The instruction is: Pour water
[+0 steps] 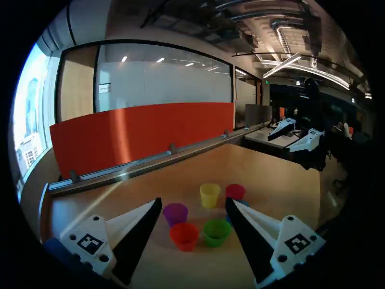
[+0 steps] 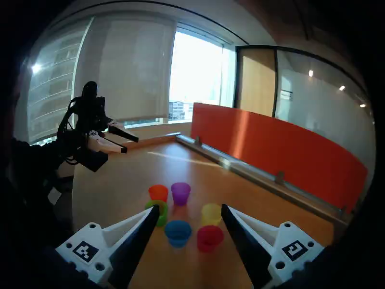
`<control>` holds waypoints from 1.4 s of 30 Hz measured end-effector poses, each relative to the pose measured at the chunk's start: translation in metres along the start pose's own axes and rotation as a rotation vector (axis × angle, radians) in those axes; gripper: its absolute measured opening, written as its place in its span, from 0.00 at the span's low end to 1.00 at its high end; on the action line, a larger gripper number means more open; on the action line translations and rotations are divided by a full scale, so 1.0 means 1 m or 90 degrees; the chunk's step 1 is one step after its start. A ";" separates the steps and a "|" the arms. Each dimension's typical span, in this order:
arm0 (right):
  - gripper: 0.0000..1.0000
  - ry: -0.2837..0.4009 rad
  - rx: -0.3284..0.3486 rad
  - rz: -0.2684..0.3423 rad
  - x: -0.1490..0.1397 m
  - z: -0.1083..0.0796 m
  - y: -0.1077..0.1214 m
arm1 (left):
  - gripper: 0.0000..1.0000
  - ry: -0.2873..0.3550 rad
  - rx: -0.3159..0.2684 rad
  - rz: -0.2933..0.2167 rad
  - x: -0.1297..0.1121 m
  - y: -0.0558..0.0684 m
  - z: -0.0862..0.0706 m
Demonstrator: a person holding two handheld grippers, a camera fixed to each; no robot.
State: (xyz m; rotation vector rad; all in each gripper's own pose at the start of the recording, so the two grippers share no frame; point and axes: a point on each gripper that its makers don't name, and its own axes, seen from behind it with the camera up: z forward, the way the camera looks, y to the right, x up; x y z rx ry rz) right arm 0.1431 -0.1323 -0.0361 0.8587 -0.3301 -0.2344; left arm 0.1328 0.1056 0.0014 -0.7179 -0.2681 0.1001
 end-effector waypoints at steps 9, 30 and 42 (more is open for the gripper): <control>0.99 -0.018 0.011 -0.005 -0.014 0.007 -0.001 | 0.98 -0.020 -0.028 0.002 -0.015 0.007 0.006; 0.99 -0.067 0.027 0.007 -0.071 0.028 -0.010 | 0.98 -0.087 -0.081 0.016 -0.087 0.036 0.029; 0.99 -0.079 0.031 0.020 -0.086 0.037 -0.011 | 0.98 -0.129 -0.108 0.006 -0.126 0.052 0.039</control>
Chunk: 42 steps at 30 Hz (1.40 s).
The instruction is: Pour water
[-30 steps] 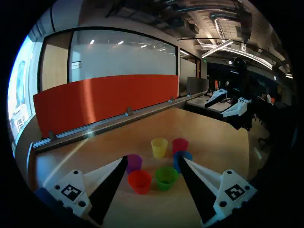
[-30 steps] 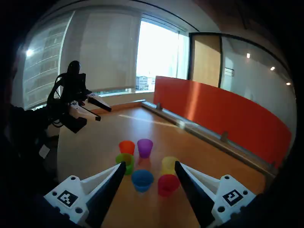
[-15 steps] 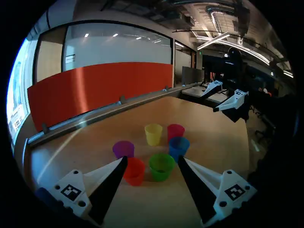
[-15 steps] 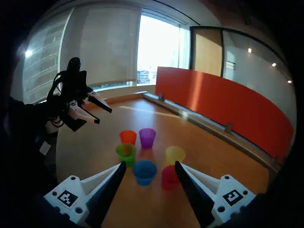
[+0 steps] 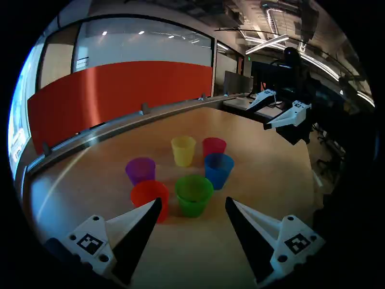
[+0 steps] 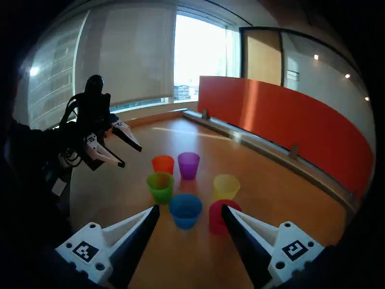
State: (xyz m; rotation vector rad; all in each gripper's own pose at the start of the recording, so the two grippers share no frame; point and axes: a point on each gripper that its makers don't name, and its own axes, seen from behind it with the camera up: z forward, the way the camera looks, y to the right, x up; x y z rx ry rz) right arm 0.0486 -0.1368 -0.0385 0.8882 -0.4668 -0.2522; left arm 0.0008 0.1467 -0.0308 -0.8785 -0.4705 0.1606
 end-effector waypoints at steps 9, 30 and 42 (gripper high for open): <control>0.99 -0.003 -0.003 0.003 -0.005 0.004 0.002 | 0.98 -0.017 -0.017 -0.012 -0.015 0.006 0.014; 0.99 -0.010 -0.006 0.006 -0.016 0.007 0.005 | 0.98 -0.049 -0.030 0.007 -0.031 0.011 0.054; 0.99 -0.012 -0.007 0.010 -0.020 0.008 0.009 | 0.98 -0.063 -0.021 0.038 -0.032 0.006 0.075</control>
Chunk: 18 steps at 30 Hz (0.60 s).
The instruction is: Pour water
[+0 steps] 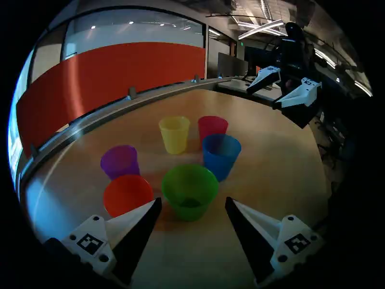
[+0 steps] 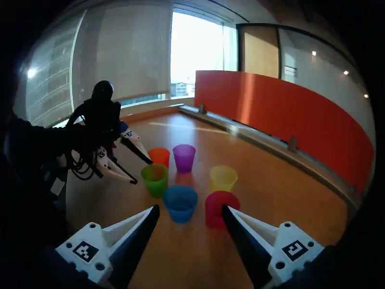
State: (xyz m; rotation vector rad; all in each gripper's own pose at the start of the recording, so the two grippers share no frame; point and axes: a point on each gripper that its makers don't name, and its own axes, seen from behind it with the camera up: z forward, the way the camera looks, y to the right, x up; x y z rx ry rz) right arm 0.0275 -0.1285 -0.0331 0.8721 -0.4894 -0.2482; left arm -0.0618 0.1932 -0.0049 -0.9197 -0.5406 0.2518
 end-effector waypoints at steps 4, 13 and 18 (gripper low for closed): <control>0.99 0.000 0.000 0.002 -0.001 0.000 0.001 | 0.98 -0.002 0.001 0.007 0.003 -0.001 0.006; 0.99 0.000 -0.001 0.005 -0.005 -0.001 0.005 | 0.98 -0.009 0.001 0.022 0.006 -0.003 0.021; 0.99 0.000 -0.003 0.008 -0.007 -0.003 0.008 | 0.98 -0.011 0.003 0.026 0.007 -0.004 0.026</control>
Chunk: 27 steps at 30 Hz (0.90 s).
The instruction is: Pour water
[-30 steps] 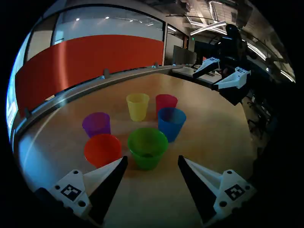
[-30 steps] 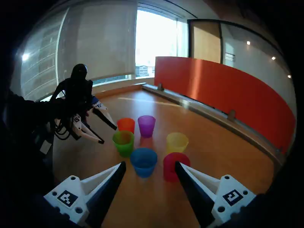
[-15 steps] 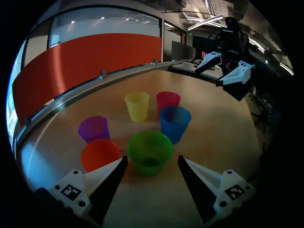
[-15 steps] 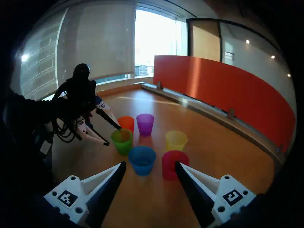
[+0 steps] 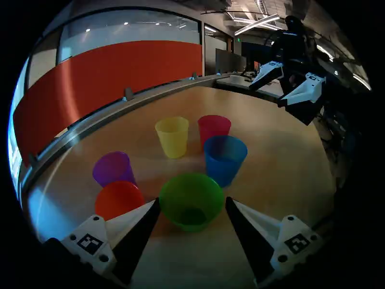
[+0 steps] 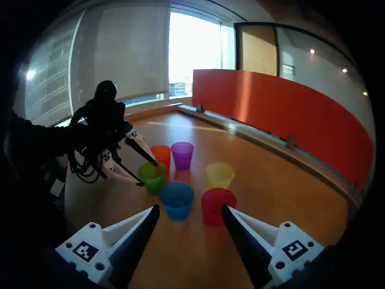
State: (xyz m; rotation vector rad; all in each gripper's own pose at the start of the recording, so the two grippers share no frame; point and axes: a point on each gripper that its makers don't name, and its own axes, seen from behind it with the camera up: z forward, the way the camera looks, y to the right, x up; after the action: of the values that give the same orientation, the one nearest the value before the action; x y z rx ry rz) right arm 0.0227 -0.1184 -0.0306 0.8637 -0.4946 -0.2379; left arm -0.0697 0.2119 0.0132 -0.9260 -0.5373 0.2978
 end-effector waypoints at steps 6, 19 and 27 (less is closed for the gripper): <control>0.99 0.000 -0.001 0.003 -0.002 -0.002 0.002 | 0.98 0.000 0.002 0.002 0.002 -0.002 0.003; 0.99 0.001 -0.002 0.000 -0.003 -0.002 0.003 | 0.91 -0.001 0.003 0.015 0.002 0.002 0.008; 0.99 0.000 0.000 0.002 -0.002 -0.002 0.001 | 0.89 0.007 0.001 0.010 0.004 0.002 0.005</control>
State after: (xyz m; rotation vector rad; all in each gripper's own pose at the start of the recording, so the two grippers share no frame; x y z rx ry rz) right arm 0.0216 -0.1156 -0.0311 0.8623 -0.4956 -0.2358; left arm -0.0696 0.2185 0.0153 -0.9295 -0.5195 0.3071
